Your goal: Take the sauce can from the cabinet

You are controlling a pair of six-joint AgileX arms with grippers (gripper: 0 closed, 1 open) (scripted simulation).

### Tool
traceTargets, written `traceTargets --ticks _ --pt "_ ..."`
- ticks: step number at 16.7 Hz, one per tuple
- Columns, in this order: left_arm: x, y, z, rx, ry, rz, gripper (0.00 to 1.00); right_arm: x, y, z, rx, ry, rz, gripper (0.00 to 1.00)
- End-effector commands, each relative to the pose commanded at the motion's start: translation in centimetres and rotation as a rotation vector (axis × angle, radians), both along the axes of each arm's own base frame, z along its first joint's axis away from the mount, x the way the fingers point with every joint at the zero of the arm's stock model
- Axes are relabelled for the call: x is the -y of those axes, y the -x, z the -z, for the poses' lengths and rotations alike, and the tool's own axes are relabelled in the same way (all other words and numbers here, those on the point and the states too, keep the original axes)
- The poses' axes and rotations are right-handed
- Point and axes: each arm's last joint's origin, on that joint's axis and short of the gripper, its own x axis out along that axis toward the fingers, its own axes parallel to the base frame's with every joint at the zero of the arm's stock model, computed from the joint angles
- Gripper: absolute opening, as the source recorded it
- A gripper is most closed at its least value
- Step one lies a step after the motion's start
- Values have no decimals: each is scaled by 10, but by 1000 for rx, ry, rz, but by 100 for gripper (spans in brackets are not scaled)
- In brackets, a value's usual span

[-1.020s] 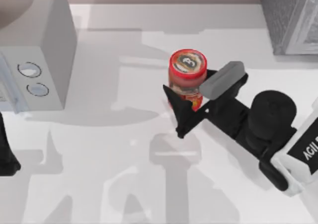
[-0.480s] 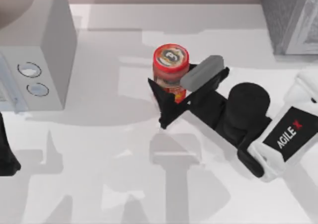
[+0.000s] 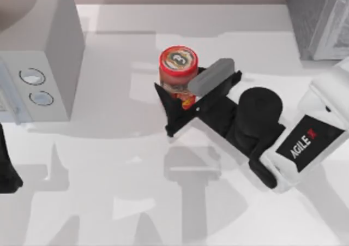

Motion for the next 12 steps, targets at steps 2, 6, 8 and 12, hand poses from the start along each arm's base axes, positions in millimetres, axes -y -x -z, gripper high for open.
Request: traceTargets --ticks 2,6,8,12 --pt "0 0 0 0 0 0 100 0 0 0 0 0 0 23" --pt "0 0 0 0 0 0 100 0 0 0 0 0 0 53" --pt "0 0 0 0 0 0 100 0 0 0 0 0 0 68" --pt "0 0 0 0 0 0 100 0 0 0 0 0 0 98"
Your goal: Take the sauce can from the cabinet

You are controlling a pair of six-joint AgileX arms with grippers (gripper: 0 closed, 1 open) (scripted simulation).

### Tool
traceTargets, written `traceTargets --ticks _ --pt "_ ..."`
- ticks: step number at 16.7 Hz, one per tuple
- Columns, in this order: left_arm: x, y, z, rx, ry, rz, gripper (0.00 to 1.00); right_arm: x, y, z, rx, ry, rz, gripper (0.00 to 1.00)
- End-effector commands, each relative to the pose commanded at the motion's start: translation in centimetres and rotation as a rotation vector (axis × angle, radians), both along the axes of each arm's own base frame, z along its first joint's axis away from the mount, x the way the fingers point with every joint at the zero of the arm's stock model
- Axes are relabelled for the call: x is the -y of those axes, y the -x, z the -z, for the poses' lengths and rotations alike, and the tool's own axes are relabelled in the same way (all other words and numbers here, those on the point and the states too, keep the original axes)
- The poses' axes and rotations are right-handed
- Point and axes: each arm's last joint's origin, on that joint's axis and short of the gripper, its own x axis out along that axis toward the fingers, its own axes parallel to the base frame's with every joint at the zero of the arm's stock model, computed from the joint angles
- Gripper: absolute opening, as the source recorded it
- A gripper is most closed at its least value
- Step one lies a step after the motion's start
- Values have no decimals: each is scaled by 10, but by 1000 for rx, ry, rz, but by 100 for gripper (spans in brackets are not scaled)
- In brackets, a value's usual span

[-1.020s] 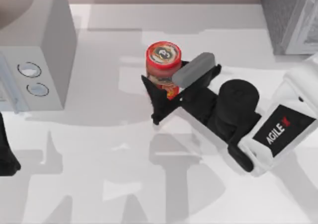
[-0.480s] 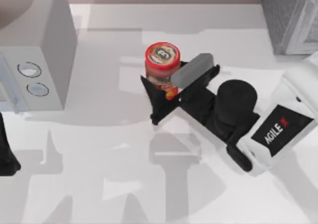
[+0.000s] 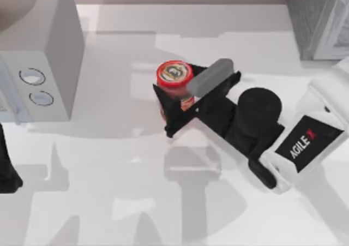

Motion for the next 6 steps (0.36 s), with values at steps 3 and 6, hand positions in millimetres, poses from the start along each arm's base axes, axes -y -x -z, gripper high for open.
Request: traceTargets --ticks 3,6 --pt "0 0 0 0 0 0 100 0 0 0 0 0 0 100" --pt "0 0 0 0 0 0 100 0 0 0 0 0 0 100"
